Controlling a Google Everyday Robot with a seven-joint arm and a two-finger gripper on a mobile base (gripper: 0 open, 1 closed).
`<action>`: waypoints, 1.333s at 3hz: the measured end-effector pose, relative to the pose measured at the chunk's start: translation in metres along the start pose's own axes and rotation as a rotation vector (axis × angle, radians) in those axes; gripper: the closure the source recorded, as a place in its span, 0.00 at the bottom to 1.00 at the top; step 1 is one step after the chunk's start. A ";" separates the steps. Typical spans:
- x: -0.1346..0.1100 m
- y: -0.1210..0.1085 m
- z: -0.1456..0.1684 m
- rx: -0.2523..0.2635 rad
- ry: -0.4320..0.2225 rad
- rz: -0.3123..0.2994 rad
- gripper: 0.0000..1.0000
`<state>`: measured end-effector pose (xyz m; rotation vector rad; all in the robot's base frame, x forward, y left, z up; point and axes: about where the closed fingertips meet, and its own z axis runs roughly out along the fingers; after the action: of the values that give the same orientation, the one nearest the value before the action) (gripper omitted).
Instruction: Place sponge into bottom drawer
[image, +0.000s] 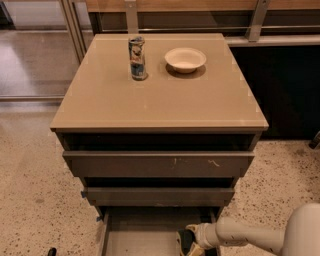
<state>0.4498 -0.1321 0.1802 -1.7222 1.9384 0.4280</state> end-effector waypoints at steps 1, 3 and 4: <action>-0.002 0.000 -0.003 0.000 0.000 0.000 1.00; 0.000 -0.007 0.005 0.007 -0.012 -0.016 1.00; -0.003 -0.007 0.012 -0.003 -0.019 -0.040 1.00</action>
Offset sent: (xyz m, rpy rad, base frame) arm 0.0335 0.0010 -0.0588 0.0566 -0.0813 0.0385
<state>0.4590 -0.1238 0.1724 -1.7501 1.8876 0.4312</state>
